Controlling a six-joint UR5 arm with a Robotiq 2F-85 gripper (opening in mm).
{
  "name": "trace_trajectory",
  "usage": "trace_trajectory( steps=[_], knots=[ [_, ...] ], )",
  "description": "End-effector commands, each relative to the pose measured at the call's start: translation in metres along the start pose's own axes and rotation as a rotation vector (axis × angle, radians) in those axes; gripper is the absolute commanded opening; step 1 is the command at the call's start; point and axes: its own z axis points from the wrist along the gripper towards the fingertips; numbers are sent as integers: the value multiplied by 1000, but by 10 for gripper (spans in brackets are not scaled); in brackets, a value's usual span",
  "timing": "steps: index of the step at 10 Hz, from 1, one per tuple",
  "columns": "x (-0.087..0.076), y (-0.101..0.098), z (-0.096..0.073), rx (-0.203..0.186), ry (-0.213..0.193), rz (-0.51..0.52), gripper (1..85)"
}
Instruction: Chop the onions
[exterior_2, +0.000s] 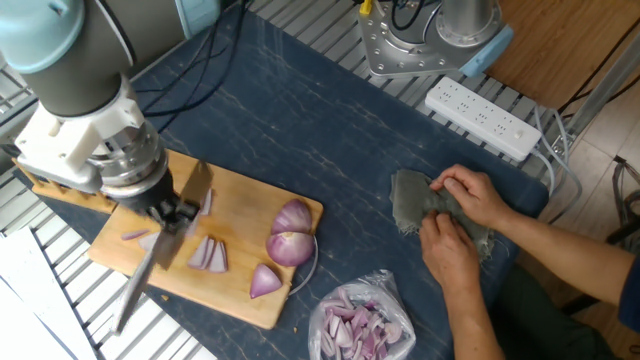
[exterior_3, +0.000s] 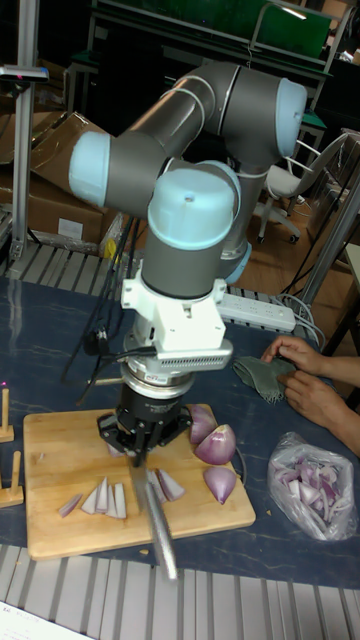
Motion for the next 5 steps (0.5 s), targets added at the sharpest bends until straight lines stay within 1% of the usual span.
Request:
trace_trajectory(
  steps=[1,2,4,5],
  knots=[
    [-1,18,-15,-2,9,33,10],
    [-4,23,-16,6,7,38,10],
    [-12,32,-13,-11,-10,39,10],
    [-16,34,-10,-21,-14,22,10]
  ],
)
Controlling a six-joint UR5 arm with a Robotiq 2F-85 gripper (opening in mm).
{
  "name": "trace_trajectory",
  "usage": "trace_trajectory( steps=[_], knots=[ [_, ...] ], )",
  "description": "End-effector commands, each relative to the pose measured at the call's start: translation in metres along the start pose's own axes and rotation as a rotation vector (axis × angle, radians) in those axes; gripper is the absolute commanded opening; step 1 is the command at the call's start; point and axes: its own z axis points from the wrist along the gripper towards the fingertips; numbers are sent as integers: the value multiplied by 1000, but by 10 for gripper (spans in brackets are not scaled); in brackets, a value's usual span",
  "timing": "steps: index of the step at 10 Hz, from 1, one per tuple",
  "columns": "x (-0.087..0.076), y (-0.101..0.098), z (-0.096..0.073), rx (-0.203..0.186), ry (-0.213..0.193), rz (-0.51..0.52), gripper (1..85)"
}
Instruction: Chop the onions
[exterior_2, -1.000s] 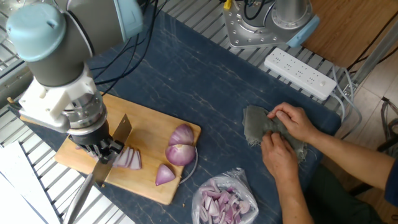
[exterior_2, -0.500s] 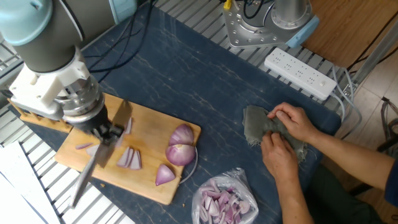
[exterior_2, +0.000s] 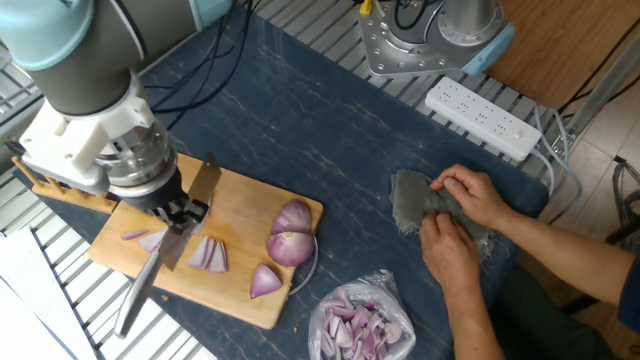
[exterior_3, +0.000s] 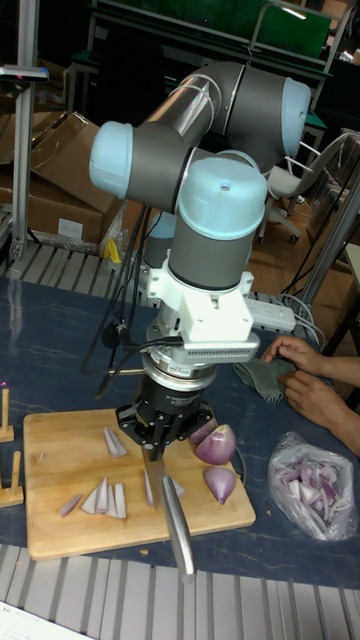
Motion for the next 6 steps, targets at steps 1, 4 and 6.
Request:
trace_trajectory(
  steps=[1,4,6],
  knots=[
    [-13,14,3,-21,-21,-14,10],
    [-24,15,12,-10,-40,-31,10],
    [-28,14,16,-14,-45,-37,10]
  ],
)
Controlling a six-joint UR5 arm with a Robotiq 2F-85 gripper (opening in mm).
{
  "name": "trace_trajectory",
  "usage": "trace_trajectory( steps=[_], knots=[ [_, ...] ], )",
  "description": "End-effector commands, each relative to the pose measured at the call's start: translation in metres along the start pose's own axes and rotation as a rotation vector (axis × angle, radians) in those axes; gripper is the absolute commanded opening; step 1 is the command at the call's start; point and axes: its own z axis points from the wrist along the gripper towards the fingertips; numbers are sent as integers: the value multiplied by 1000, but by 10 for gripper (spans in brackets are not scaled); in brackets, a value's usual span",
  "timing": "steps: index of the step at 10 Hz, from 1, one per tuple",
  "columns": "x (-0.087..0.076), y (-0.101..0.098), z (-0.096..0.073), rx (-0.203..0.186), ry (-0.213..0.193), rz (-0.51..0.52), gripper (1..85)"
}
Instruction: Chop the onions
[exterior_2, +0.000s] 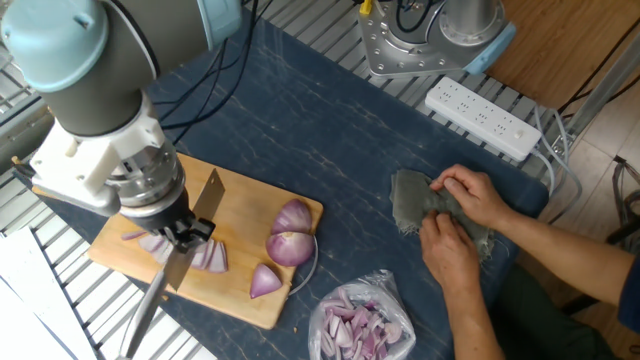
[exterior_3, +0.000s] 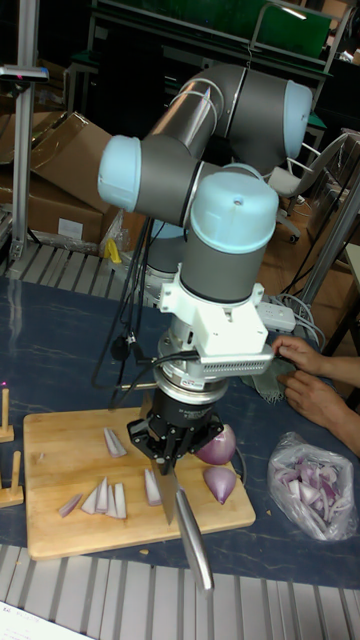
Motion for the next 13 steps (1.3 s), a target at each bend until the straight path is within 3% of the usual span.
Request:
trace_trajectory(
  steps=[1,13],
  knots=[
    [-9,2,6,-10,-15,-7,10],
    [-9,0,11,-21,-14,-2,10]
  ],
)
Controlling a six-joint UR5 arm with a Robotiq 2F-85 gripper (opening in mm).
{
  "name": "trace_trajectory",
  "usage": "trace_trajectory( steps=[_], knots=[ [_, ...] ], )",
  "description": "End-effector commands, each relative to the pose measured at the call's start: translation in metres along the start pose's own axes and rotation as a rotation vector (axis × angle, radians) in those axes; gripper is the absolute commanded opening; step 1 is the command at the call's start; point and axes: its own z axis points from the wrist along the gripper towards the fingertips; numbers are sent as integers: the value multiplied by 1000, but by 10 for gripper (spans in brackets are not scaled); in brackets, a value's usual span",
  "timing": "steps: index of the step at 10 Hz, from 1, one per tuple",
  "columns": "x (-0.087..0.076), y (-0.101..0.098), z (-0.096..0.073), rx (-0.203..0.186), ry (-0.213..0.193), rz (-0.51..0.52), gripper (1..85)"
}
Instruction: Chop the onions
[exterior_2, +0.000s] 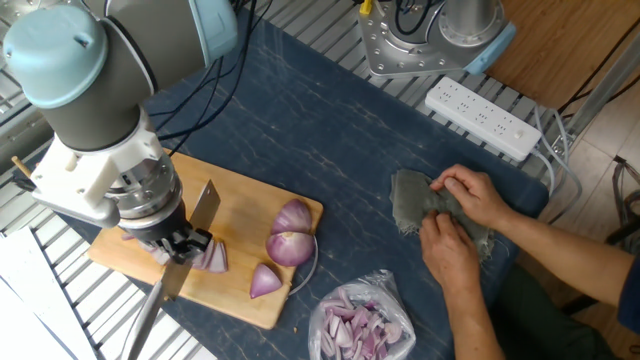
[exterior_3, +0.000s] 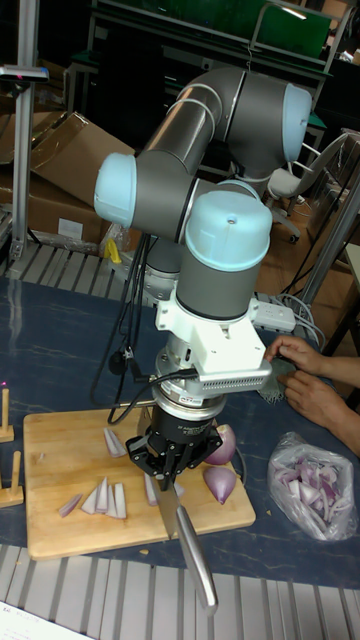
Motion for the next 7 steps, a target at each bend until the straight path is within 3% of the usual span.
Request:
trace_trajectory(
  steps=[1,7],
  knots=[
    [2,6,-2,-26,4,34,10],
    [0,4,-2,-22,0,23,10]
  ],
)
